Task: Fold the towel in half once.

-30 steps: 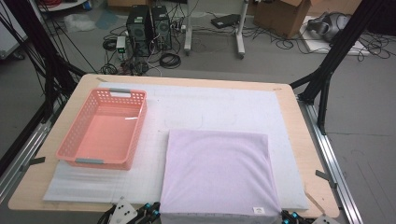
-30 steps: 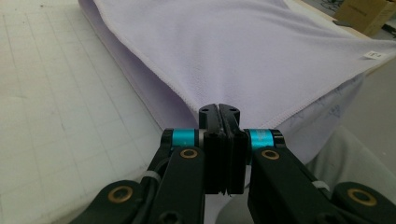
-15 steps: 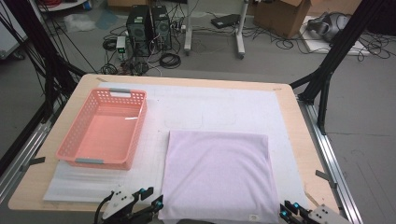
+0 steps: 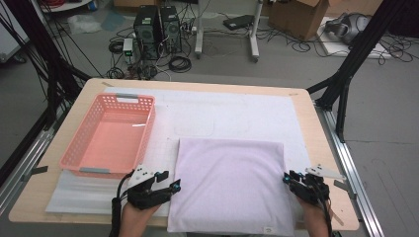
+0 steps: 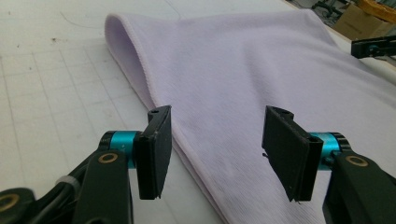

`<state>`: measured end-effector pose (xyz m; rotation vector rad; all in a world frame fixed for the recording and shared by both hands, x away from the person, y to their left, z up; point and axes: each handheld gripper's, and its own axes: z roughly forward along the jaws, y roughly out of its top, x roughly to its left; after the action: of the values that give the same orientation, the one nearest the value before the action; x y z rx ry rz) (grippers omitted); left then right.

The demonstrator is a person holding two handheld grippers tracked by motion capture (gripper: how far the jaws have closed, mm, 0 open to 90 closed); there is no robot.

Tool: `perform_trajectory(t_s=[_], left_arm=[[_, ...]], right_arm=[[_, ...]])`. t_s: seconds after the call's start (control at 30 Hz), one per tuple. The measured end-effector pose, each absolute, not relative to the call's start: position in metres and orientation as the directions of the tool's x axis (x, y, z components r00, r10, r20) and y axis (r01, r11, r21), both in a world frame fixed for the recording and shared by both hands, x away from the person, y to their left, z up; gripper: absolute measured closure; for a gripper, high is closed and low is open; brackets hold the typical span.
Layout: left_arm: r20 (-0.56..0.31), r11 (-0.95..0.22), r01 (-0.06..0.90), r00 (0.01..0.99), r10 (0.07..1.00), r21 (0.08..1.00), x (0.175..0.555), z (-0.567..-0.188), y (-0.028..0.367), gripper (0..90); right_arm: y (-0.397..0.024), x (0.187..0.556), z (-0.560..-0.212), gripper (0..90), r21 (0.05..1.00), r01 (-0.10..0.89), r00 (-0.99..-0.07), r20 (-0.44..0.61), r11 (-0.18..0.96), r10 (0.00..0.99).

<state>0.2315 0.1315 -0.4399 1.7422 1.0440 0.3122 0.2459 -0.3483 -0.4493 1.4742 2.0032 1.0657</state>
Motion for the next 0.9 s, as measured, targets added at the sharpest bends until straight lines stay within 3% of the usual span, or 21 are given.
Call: perform_trajectory(t_s=[0.1, 0.2, 0.27, 0.33, 0.4, 0.47, 0.73, 0.9], left_arm=[[-0.263, -0.09, 0.506, 0.584, 0.768, 0.858, 0.247, -0.441, 0.131, 42.6], [-0.284, -0.081, 0.515, 0.588, 0.757, 0.853, 0.26, -0.442, 0.129, 41.1], [-0.29, -0.083, 0.52, 0.595, 0.75, 0.85, 0.267, -0.443, 0.127, 39.9], [-0.282, -0.093, 0.523, 0.592, 0.755, 0.847, 0.273, -0.444, 0.124, 39.6], [-0.275, -0.101, 0.525, 0.589, 0.76, 0.845, 0.28, -0.444, 0.121, 39.6], [-0.273, -0.105, 0.541, 0.572, 0.774, 0.835, 0.288, -0.445, 0.118, 40.2], [-0.217, -0.114, 0.547, 0.502, 0.837, 0.829, 0.314, -0.45, 0.112, 40.9], [-0.26, -0.076, 0.593, 0.46, 0.849, 0.802, 0.334, -0.45, 0.111, 41.5]], right_arm=[[-0.34, 0.26, -0.448, 84.6, 0.77, 0.603, -0.363, 0.032, 0.208, 0.931], [-0.34, 0.263, -0.442, 86.9, 0.737, 0.63, -0.322, -0.038, 0.244, 0.946], [-0.345, 0.262, -0.444, 86.8, 0.74, 0.636, -0.316, -0.01, 0.219, 0.949], [-0.346, 0.261, -0.443, 83.9, 0.737, 0.635, -0.318, -0.022, 0.231, 0.948], [-0.345, 0.26, -0.44, 72.5, 0.739, 0.636, -0.301, -0.03, 0.224, 0.953], [-0.348, 0.259, -0.437, 69.0, 0.763, 0.614, -0.307, -0.004, 0.201, 0.952], [-0.353, 0.255, -0.437, 68.0, 0.781, 0.598, -0.32, 0.029, 0.178, 0.947], [-0.352, 0.261, -0.439, 63.6, 0.795, 0.588, -0.315, 0.056, 0.148, 0.948]])
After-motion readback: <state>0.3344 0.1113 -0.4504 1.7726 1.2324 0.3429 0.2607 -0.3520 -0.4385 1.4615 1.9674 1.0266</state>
